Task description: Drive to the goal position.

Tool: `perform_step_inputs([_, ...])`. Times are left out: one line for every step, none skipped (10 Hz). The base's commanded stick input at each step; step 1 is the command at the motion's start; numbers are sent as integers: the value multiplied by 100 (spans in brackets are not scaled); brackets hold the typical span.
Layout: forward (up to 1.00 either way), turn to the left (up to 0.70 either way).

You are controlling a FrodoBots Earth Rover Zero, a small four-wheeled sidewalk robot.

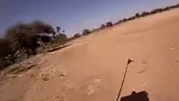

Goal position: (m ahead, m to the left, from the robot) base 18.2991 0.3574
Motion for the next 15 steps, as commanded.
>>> perform_step_inputs([85, 27])
perform_step_inputs([85, 27])
perform_step_inputs([85, 25])
perform_step_inputs([85, 13])
perform_step_inputs([85, 1])
perform_step_inputs([85, 0])
perform_step_inputs([85, 0])
perform_step_inputs([85, 0])
perform_step_inputs([85, 0])
perform_step_inputs([85, 0])
perform_step_inputs([85, 0])
perform_step_inputs([85, -27])
perform_step_inputs([85, -27])
perform_step_inputs([85, -27])
perform_step_inputs([85, -27])
